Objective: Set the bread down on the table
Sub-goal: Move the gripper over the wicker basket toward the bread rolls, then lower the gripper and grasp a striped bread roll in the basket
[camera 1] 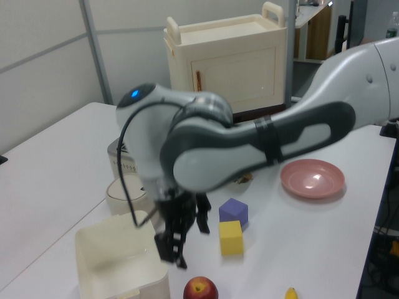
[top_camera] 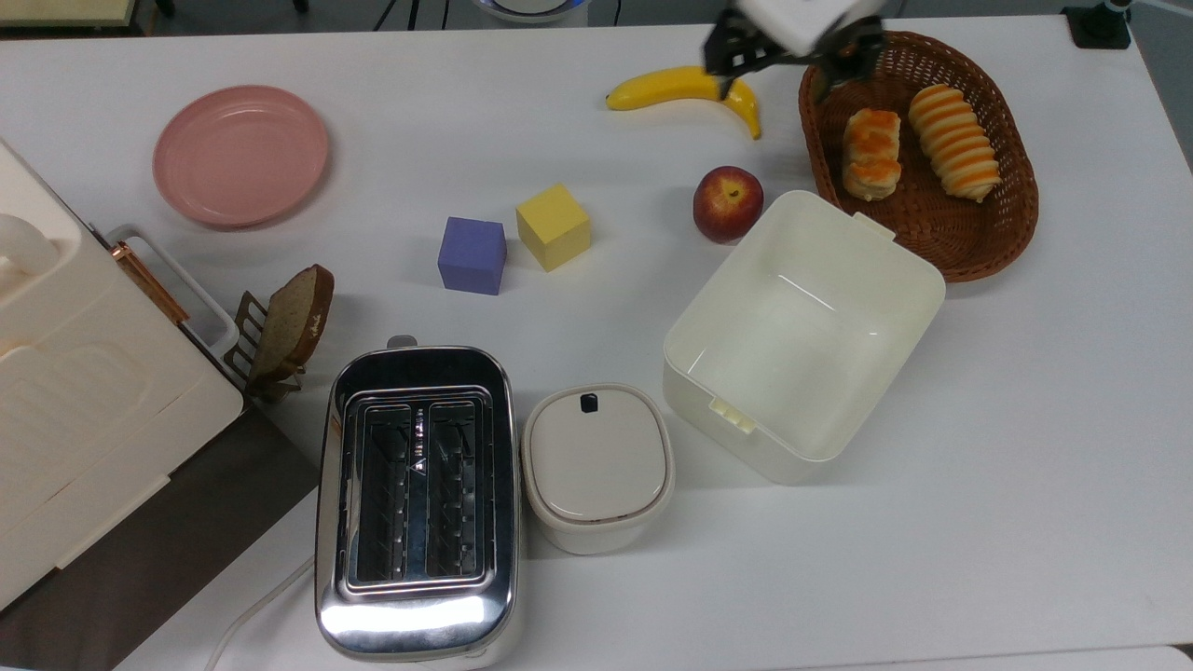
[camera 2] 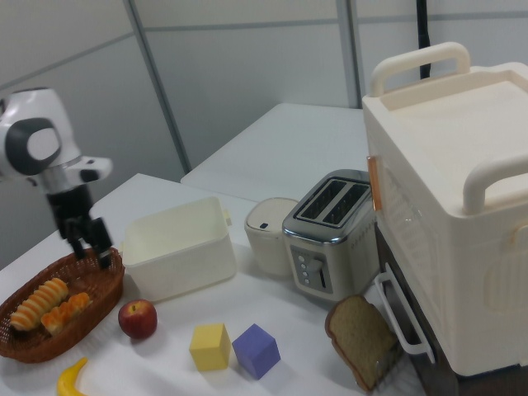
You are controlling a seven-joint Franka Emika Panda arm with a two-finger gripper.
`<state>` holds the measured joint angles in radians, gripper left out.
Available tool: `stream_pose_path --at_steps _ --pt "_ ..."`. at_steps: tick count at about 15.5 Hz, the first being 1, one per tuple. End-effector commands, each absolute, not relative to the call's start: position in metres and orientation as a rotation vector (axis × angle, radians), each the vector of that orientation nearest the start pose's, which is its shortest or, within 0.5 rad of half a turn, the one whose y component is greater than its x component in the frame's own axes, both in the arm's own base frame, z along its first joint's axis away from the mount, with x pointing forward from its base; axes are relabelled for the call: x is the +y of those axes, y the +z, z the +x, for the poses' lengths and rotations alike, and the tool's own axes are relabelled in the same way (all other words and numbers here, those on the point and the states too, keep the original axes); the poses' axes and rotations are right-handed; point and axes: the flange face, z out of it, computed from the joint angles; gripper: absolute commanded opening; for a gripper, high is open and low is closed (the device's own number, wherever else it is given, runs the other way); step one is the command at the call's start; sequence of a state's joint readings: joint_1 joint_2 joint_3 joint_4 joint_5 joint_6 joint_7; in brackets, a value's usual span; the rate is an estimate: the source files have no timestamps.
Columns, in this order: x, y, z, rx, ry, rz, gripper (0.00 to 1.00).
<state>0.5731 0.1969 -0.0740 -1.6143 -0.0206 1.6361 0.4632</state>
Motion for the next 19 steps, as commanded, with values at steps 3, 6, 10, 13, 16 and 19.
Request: stream_pose_path --at_steps 3,6,10,13,16,19 --pt "0.369 0.425 0.502 0.001 0.246 -3.294 1.0" --pt "0.404 0.399 0.498 0.062 0.183 -3.291 1.0" --pt "0.422 0.392 0.492 0.145 0.152 -3.284 1.0" --pt "0.446 0.358 0.485 0.202 0.149 -3.287 1.0" --pt "0.461 0.341 0.481 0.25 0.117 -3.271 1.0" --pt "0.462 0.33 0.481 0.299 0.119 -3.284 0.87"
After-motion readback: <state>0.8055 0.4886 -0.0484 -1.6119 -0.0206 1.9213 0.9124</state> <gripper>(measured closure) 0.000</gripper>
